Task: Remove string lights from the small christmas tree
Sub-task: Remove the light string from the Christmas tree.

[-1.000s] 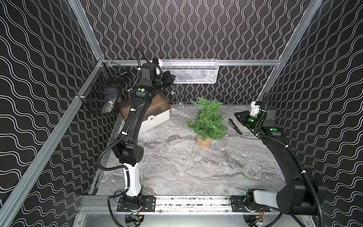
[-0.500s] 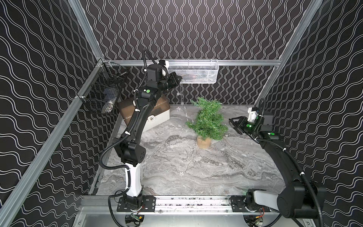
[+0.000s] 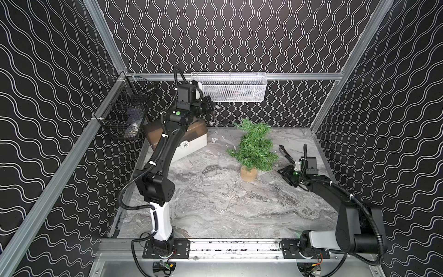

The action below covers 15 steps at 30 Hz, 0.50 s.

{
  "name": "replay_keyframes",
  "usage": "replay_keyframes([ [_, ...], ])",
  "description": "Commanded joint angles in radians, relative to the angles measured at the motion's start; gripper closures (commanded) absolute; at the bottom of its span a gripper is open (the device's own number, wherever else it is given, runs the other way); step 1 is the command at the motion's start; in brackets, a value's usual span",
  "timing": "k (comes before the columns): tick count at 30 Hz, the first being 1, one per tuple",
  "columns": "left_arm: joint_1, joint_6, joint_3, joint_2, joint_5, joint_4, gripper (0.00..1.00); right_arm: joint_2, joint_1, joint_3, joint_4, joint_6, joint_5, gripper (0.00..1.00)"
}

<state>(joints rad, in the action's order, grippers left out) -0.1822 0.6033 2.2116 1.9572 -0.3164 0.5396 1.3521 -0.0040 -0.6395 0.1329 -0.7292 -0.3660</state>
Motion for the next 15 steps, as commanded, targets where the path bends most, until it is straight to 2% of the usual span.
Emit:
replay_keyframes([
  [1, 0.0, -0.016, -0.029, -0.032, 0.0, -0.027, 0.98, -0.028, 0.042, 0.069, -0.068, -0.095, -0.057, 0.6],
  [7, 0.0, -0.014, -0.086, -0.052, -0.007, -0.047, 0.98, 0.001, 0.181, 0.162, -0.202, -0.198, 0.006, 0.6],
  [15, 0.021, -0.032, -0.142, -0.094, -0.003, -0.039, 0.98, 0.256, 0.158, 0.088, -0.386, -0.246, 0.019, 0.64],
])
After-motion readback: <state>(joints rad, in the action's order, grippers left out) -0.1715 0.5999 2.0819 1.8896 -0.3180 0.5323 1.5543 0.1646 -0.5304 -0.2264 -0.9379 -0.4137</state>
